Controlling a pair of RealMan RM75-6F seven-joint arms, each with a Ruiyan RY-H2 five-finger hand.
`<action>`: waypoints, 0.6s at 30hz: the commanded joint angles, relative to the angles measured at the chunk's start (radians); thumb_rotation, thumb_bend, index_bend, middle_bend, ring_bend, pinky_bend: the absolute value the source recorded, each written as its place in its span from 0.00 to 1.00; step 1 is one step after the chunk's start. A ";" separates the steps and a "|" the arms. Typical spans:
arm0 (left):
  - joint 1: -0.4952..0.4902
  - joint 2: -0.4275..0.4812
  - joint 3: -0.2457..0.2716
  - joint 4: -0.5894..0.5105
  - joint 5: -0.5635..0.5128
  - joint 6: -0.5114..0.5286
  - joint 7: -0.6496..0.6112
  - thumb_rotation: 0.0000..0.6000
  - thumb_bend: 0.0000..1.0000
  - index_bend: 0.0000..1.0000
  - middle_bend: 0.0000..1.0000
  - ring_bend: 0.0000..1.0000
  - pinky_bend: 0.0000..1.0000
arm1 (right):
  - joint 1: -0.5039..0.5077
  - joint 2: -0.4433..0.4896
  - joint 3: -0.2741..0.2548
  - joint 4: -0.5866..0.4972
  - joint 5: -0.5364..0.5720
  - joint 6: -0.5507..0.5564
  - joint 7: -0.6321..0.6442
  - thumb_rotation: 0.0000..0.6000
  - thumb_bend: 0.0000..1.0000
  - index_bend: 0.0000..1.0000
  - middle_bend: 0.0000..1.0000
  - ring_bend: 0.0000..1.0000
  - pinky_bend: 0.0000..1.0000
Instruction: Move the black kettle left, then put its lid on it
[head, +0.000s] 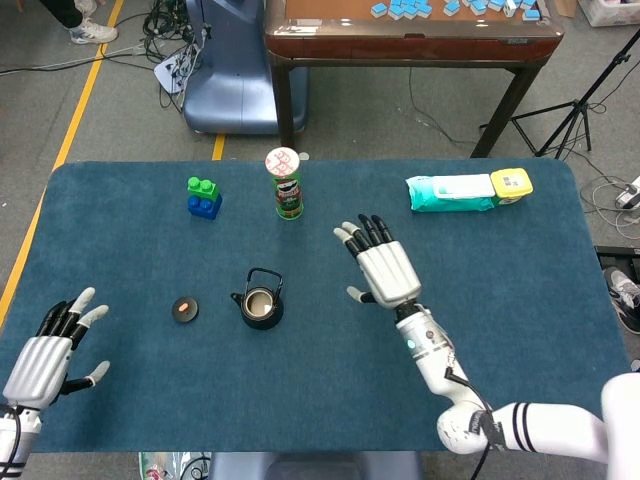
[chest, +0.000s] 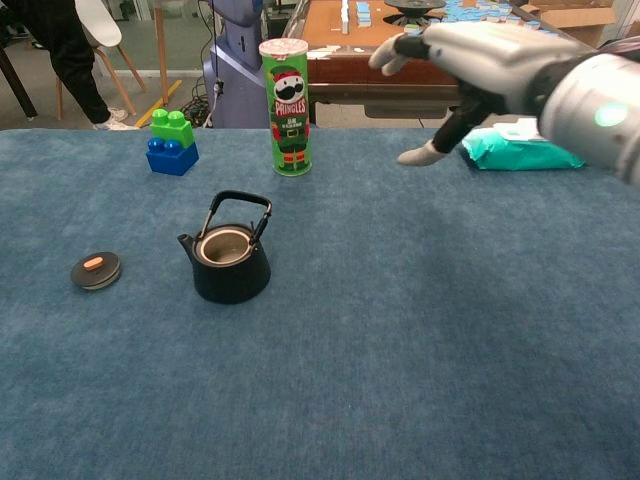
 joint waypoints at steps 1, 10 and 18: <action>-0.077 0.007 -0.014 0.024 -0.017 -0.108 -0.010 1.00 0.25 0.21 0.00 0.00 0.00 | -0.077 0.096 -0.039 -0.081 -0.065 0.063 0.055 1.00 0.18 0.16 0.17 0.00 0.00; -0.234 -0.013 -0.040 0.065 -0.094 -0.346 0.037 1.00 0.25 0.18 0.00 0.00 0.00 | -0.192 0.229 -0.069 -0.153 -0.149 0.154 0.116 1.00 0.18 0.16 0.17 0.00 0.00; -0.349 -0.048 -0.064 0.088 -0.205 -0.518 0.100 1.00 0.25 0.13 0.00 0.00 0.00 | -0.252 0.266 -0.077 -0.157 -0.172 0.180 0.153 1.00 0.18 0.16 0.17 0.00 0.00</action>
